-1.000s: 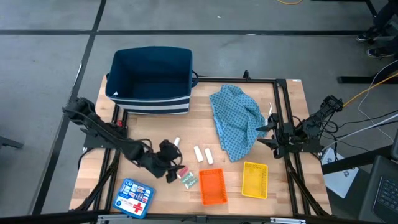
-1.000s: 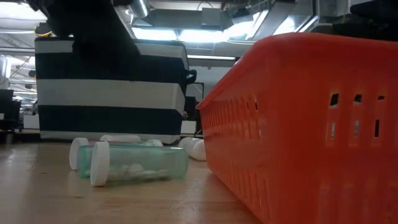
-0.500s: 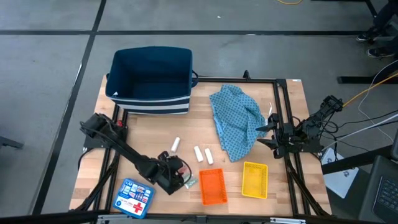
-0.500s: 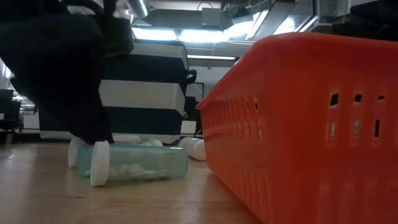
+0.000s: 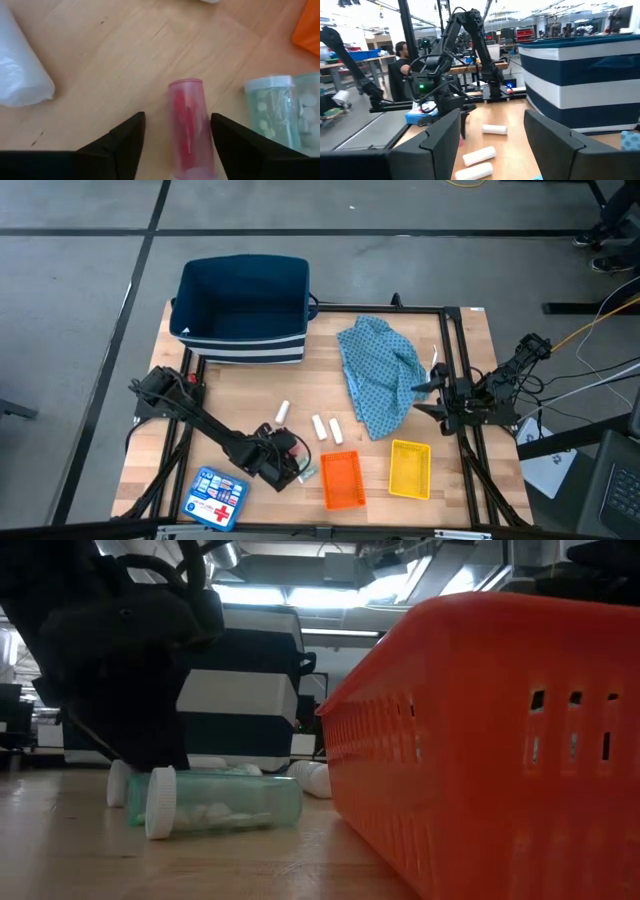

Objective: Pick & Place Medicine items
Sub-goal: Put the red pill bottle into the orange bin

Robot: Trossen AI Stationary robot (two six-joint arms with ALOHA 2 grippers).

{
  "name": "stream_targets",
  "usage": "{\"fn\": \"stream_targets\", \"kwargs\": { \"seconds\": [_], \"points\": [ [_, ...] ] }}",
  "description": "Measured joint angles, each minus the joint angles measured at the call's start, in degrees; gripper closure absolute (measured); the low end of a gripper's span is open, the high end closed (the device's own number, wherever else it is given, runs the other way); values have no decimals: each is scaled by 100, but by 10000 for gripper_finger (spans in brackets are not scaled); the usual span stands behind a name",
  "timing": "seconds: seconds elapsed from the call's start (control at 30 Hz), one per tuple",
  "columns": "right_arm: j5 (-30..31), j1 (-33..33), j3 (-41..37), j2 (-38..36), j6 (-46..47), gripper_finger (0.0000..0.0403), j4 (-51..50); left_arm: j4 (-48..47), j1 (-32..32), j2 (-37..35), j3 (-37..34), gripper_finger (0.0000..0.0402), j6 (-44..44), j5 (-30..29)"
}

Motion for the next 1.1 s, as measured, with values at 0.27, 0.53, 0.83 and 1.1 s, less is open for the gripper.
{"fn": "stream_targets", "kwargs": {
  "seconds": [0.27, 0.53, 0.83, 1.1],
  "points": [
    [-1, 0, 0, 0, 188, 183, -19, -183, 59, -3, -7, 258, 239, 27],
    [-1, 0, 0, 0, 188, 183, -20, -58, 133, -629, -33, 307, 983, -132],
    [-1, 0, 0, 0, 170, 183, -20, 2088, 275, -1465, -20, 305, 3552, -283],
    [-1, 0, 0, 1, 175, 183, -18, 3411, 762, -1176, -22, 304, 4740, 750]
  ]
}}
